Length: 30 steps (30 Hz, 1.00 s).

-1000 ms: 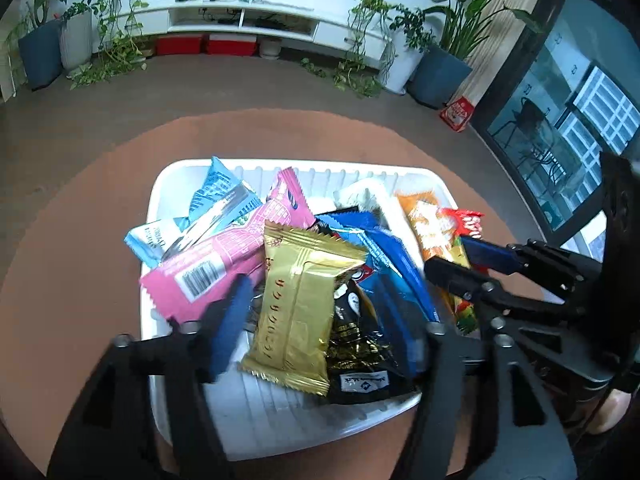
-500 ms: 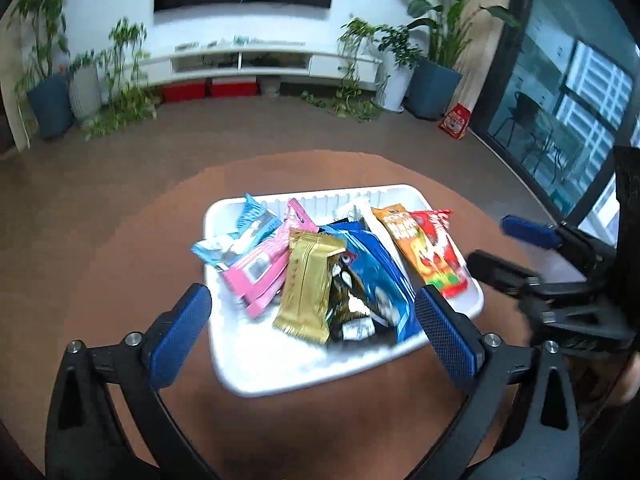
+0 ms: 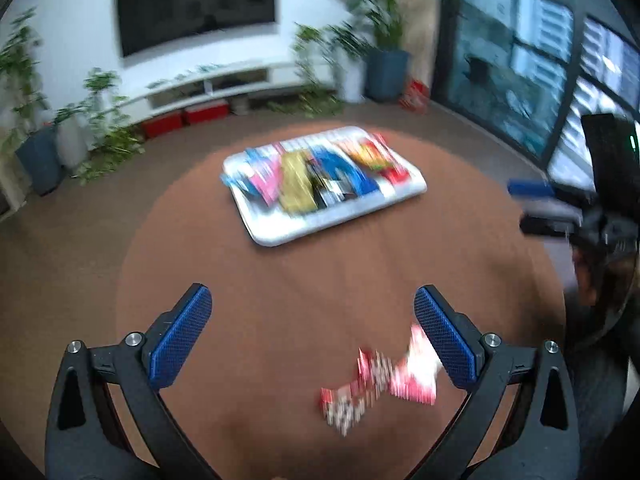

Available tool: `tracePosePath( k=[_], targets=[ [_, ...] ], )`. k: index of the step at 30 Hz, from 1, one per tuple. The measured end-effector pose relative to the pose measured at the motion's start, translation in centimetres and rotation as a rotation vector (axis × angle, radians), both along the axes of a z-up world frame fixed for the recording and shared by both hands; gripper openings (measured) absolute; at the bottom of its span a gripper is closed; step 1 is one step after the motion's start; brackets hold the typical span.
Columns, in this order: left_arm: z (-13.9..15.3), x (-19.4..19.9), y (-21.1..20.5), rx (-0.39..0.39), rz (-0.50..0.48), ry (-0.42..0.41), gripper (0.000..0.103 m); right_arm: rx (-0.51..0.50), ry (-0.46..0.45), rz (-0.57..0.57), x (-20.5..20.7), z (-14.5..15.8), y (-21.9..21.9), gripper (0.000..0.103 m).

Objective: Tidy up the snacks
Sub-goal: 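Move both open tools back toward the remaining red-white candies on the table, then grasp the patterned red candy with the left tool while the right tool grasps the white-red candy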

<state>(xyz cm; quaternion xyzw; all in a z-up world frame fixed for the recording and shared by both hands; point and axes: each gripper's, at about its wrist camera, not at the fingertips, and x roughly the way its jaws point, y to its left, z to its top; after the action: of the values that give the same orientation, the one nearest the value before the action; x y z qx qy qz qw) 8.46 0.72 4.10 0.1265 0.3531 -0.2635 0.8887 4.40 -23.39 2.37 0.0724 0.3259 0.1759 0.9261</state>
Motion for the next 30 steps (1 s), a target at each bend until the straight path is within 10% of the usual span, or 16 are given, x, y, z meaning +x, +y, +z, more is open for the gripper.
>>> tracePosePath(
  k=[17, 20, 24, 30],
  targets=[
    [-8.5, -2.8, -4.3, 0.424, -0.483, 0.113, 0.096, -0.039, 0.210, 0.057, -3.3, -5.5, 5.6, 0.083],
    [-9.1, -1.6, -4.4, 0.398, -0.478, 0.129, 0.093, -0.051, 0.246, 0.055, -3.0, -6.2, 6.0, 0.078],
    [-9.2, -0.3, -3.8, 0.368, -0.444, 0.175, 0.059, -0.070, 0.271, 0.090, -2.7, -6.8, 7.2, 0.076],
    [-9.8, 0.4, -3.6, 0.376, -0.468, 0.203, 0.059, -0.081, 0.283, 0.108, -2.2, -7.3, 8.2, 0.076]
  ],
)
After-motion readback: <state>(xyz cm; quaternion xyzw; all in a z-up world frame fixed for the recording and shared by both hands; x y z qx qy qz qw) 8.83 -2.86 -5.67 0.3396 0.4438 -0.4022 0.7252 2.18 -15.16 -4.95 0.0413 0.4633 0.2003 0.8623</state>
